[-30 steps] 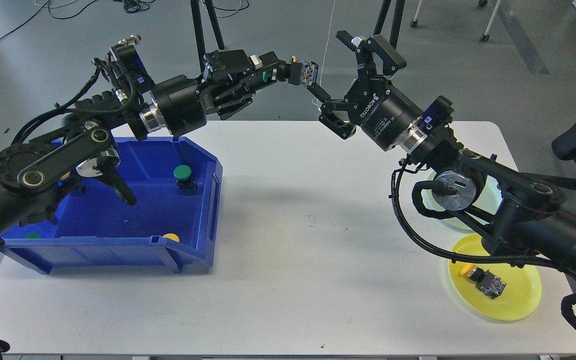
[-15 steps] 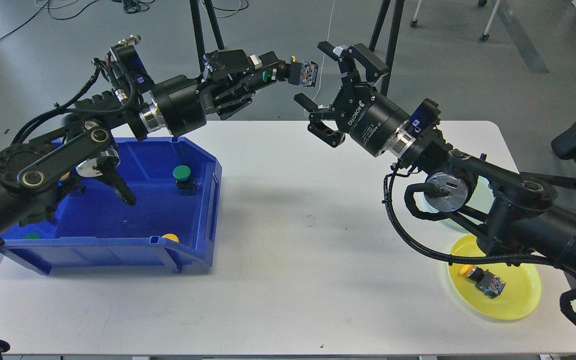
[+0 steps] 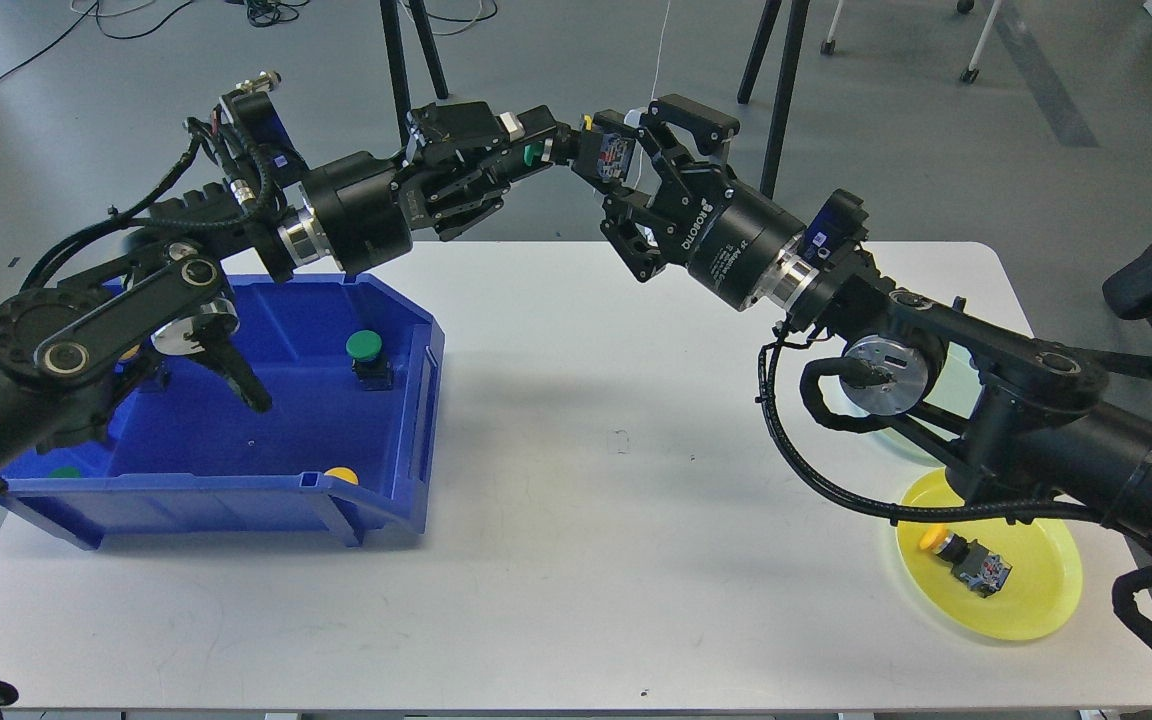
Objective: Pass button and place on color plate
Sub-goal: 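Grasp the green button with the right gripper, release the left gripper, then lower the green button onto the pale blue plate and open the right gripper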
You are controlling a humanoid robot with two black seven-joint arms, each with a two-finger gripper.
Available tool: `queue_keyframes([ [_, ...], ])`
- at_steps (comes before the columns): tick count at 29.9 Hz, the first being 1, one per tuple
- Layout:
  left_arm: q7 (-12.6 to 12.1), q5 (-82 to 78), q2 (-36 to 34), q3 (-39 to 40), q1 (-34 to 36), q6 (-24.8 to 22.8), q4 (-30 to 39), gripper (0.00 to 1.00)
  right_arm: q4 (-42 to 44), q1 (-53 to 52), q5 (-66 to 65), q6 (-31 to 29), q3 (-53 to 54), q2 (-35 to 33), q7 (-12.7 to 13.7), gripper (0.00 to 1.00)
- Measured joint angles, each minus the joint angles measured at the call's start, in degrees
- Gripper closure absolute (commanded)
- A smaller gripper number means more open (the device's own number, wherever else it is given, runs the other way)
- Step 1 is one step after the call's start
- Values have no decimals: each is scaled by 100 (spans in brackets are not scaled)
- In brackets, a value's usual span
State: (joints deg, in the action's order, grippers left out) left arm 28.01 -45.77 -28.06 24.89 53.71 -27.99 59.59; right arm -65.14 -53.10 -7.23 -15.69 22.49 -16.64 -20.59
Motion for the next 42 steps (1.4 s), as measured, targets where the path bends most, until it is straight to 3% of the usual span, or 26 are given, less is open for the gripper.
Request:
queue_keyframes([
  [2,0,-2,0,-2,0,0,1,29,-17,0,1,36,-4,-13,9,99],
  [3,0,-2,3,-2,0,0,3,15,-25,0,1,59,-5,-18,13,99],
  [6,0,32,36,6,-1,-1,9,6,-39,31,6,102,-8,-40,21,100],
  [15,0,68,55,24,-1,-1,-8,5,-411,610,15,220,243,-685,6,100],
  [22,0,73,55,26,-1,-1,-9,5,-509,2718,55,271,2115,-1450,-39,100],
  [28,0,77,62,26,-2,-1,-13,5,447,4025,91,226,3270,-1466,-31,100],
  [38,0,77,73,26,-9,-1,-8,5,2030,3961,475,373,3219,-996,85,99],
  [40,0,78,72,26,-9,-1,-8,5,2301,3789,479,460,3097,-811,192,90],
  [42,0,79,68,26,-9,-1,-9,5,2586,3608,484,482,2991,-660,254,74],
])
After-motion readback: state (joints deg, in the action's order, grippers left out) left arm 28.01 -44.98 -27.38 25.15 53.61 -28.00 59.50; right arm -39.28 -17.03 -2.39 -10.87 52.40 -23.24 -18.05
